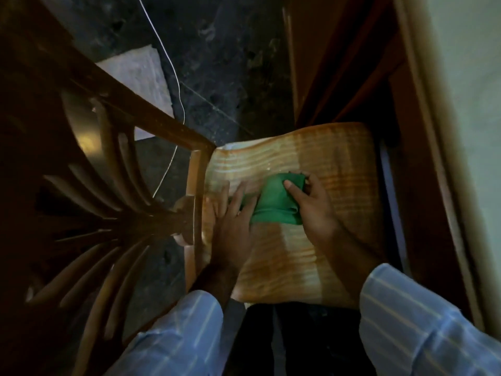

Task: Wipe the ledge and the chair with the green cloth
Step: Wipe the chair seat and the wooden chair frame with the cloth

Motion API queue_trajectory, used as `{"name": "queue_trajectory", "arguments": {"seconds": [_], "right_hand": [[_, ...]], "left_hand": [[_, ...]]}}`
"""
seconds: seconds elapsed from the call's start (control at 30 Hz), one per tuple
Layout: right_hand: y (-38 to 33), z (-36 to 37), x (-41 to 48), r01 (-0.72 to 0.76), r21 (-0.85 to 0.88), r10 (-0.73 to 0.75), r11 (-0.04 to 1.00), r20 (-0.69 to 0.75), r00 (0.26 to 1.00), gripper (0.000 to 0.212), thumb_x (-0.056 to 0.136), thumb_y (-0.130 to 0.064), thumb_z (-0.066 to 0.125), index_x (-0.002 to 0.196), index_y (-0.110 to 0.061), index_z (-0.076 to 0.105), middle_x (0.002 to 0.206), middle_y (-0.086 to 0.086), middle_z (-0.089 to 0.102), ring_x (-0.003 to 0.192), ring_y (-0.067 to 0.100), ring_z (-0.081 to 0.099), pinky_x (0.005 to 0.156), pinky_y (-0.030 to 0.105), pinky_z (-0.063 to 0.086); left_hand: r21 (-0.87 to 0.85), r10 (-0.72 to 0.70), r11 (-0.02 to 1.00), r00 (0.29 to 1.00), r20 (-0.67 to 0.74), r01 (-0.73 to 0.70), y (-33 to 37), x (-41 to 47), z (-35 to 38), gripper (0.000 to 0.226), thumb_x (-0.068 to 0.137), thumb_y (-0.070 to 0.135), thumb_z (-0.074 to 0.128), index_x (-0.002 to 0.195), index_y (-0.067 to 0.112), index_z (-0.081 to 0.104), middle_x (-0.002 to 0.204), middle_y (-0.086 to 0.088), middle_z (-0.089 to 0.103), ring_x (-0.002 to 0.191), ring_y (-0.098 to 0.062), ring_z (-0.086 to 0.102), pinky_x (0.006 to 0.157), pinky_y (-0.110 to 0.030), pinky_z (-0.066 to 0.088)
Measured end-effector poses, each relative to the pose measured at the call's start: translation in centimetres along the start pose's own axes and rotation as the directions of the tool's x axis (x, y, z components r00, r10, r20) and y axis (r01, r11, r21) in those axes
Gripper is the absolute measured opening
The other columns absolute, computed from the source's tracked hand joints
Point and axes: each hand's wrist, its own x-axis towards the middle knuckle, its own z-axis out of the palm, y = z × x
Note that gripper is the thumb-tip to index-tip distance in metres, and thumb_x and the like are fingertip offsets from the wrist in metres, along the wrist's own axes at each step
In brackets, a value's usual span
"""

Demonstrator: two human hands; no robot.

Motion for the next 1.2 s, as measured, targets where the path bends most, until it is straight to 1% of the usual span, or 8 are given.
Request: {"name": "queue_trajectory", "arguments": {"seconds": [0.27, 0.4, 0.53, 0.63, 0.73, 0.97, 1.1, 1.2], "right_hand": [[-1.7, 0.0, 8.4, -0.145, 0.373, 0.131, 0.916, 0.064, 0.989, 0.044, 0.108, -0.025, 0.05, 0.139, 0.005, 0.058, 0.14, 0.027, 0.065, 0.127, 0.04, 0.065, 0.105, 0.048, 0.057], [-1.4, -2.4, 12.7, -0.054, 0.454, 0.108, 0.889, -0.094, 0.99, 0.04, 0.11, -0.037, 0.037, 0.102, -0.015, 0.07, 0.084, -0.001, 0.079, 0.088, 0.016, 0.075, 0.083, 0.027, 0.059], [-0.1, -4.0, 15.6, 0.088, -0.166, -0.122, 0.982, -0.205, 0.971, 0.027, 0.103, -0.011, 0.053, 0.119, -0.003, 0.074, 0.114, 0.009, 0.077, 0.115, 0.024, 0.071, 0.109, 0.04, 0.054], [2.0, -5.3, 16.3, 0.322, -0.763, -0.409, 0.56, 0.083, 0.909, 0.038, 0.105, -0.016, 0.046, 0.136, -0.006, 0.068, 0.138, 0.016, 0.069, 0.131, 0.034, 0.063, 0.113, 0.041, 0.048], [3.2, -5.9, 16.5, 0.437, -0.863, -0.443, 0.253, 0.298, 0.845, 0.052, 0.106, -0.022, 0.034, 0.152, -0.007, 0.052, 0.157, 0.018, 0.052, 0.147, 0.035, 0.049, 0.12, 0.045, 0.04], [4.7, -6.3, 17.3, 0.454, -0.89, -0.516, 0.048, 0.367, 0.774, 0.057, 0.101, -0.016, 0.043, 0.157, -0.008, 0.044, 0.161, 0.023, 0.045, 0.152, 0.039, 0.042, 0.119, 0.051, 0.04], [5.1, -6.1, 17.6, 0.485, -0.868, -0.547, -0.104, 0.457, 0.701, 0.052, 0.104, -0.023, 0.043, 0.154, -0.01, 0.051, 0.157, 0.012, 0.055, 0.154, 0.034, 0.041, 0.117, 0.045, 0.04], [5.3, -6.0, 17.7, 0.459, -0.883, -0.555, -0.098, 0.431, 0.711, 0.053, 0.106, -0.036, 0.044, 0.155, -0.017, 0.051, 0.159, 0.004, 0.054, 0.156, 0.028, 0.039, 0.117, 0.044, 0.038]], "left_hand": [[-0.187, 0.215, 0.956, 0.974, -0.077, -0.226, 0.8, 10.4, -0.6, 0.067, 0.086, -0.011, 0.049, 0.15, 0.004, 0.037, 0.156, -0.013, 0.04, 0.141, -0.026, 0.042, 0.117, -0.032, 0.03], [-0.043, 0.305, 0.95, 0.949, -0.08, -0.309, -0.7, 15.0, 1.6, 0.067, 0.083, -0.015, 0.046, 0.148, -0.002, 0.038, 0.159, -0.017, 0.033, 0.147, -0.031, 0.032, 0.121, -0.038, 0.026], [0.124, 0.353, 0.914, 0.906, 0.232, -0.387, -2.4, 16.1, 6.1, 0.061, 0.092, -0.002, 0.042, 0.152, 0.0, 0.03, 0.162, -0.017, 0.023, 0.152, -0.03, 0.017, 0.125, -0.037, 0.008], [0.176, 0.327, 0.913, 0.919, 0.22, -0.368, -2.4, 16.0, 7.6, 0.066, 0.088, 0.012, 0.052, 0.151, 0.003, 0.034, 0.156, -0.021, 0.038, 0.144, -0.036, 0.035, 0.12, -0.047, 0.025], [0.252, 0.326, 0.902, 0.936, 0.133, -0.35, -1.8, 16.3, 8.0, 0.06, 0.087, 0.019, 0.04, 0.146, 0.014, 0.046, 0.154, -0.014, 0.042, 0.134, -0.037, 0.045, 0.106, -0.051, 0.037], [0.169, 0.307, 0.932, 0.946, 0.102, -0.321, -2.1, 13.1, 9.5, 0.065, 0.083, 0.014, 0.026, 0.142, 0.01, 0.052, 0.154, -0.007, 0.045, 0.145, -0.027, 0.036, 0.119, -0.046, 0.026], [0.109, 0.274, 0.949, 0.945, 0.176, -0.296, -1.7, 3.1, 11.7, 0.064, 0.081, 0.012, 0.033, 0.141, 0.01, 0.054, 0.154, -0.009, 0.045, 0.145, -0.029, 0.038, 0.119, -0.048, 0.028], [0.004, 0.278, 0.96, 0.949, 0.152, -0.282, -1.2, -6.8, 13.2, 0.05, 0.09, 0.005, 0.035, 0.131, 0.007, 0.064, 0.145, -0.012, 0.055, 0.137, -0.032, 0.048, 0.112, -0.05, 0.04]]}}
